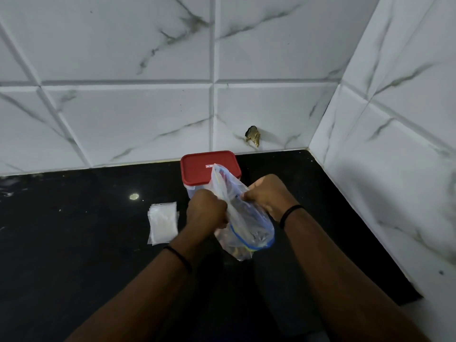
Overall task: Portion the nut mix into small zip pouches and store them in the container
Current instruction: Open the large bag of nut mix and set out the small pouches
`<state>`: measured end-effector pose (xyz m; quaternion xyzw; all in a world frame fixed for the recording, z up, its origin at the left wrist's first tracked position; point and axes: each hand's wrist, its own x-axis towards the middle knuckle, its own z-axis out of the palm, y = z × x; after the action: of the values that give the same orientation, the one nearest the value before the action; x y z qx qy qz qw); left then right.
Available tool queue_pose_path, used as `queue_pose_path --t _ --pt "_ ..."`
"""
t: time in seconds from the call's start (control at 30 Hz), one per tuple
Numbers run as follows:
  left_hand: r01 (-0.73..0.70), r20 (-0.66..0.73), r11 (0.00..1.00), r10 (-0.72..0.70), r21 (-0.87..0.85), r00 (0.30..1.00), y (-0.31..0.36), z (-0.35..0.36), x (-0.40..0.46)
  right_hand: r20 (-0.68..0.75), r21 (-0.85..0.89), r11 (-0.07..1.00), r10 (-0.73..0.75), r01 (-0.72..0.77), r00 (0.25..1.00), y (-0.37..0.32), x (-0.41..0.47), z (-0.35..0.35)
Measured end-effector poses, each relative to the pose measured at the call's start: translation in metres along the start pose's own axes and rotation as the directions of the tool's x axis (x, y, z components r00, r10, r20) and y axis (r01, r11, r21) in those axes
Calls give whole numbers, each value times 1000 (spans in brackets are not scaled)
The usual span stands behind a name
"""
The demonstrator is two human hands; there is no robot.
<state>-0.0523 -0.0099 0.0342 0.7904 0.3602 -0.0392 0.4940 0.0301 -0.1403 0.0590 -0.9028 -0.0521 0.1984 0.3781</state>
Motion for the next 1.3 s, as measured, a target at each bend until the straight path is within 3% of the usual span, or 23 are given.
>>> queue_pose_path --t 0.03,0.1,0.2,0.33,0.43,0.53,0.6,0.67,0.83,1.0,1.07,1.13,1.2,1.3 --pt "76 37 974 -70 -212 997 4 -2 -3 -18 58 998 20 -19 1000 2 2 0" --pt "196 114 816 -160 -544 981 9 -2 -8 -15 291 954 75 -67 997 6 5 4" --pt "233 151 586 -185 -776 971 8 -3 -5 165 711 662 169 -236 972 9 8 16" --pt "241 189 392 -167 -888 968 4 -18 8 313 893 305 106 -330 944 6 5 7" --pt "207 200 193 -57 -959 978 -2 -33 13 293 952 70 63 -298 954 6 -2 -12" --pt "223 223 -24 14 -975 975 -5 -46 18 270 963 -12 100 -270 958 11 -7 -23" --pt "267 265 -58 47 -962 963 -6 -52 19 271 961 19 152 -277 951 16 -9 -26" --pt "301 299 -14 65 -954 952 -9 -56 20 290 944 104 194 -313 937 21 -11 -28" --pt "420 451 290 45 -860 891 -7 -63 13 346 836 351 260 -422 901 37 -13 -26" --pt "425 519 544 22 -723 854 3 -56 20 322 549 683 359 -481 876 53 -12 -19" --pt "365 486 629 24 -686 873 -2 -51 36 254 366 820 368 -440 895 60 -11 -23" --pt "219 383 743 54 -632 922 -4 -45 49 218 96 948 279 -305 935 63 -10 -29" --pt "81 320 831 119 -550 940 -1 -40 52 183 -183 974 165 -131 969 62 -8 -28" --pt "15 411 883 204 -470 888 8 -36 55 89 -178 984 30 -13 996 43 -9 -20"
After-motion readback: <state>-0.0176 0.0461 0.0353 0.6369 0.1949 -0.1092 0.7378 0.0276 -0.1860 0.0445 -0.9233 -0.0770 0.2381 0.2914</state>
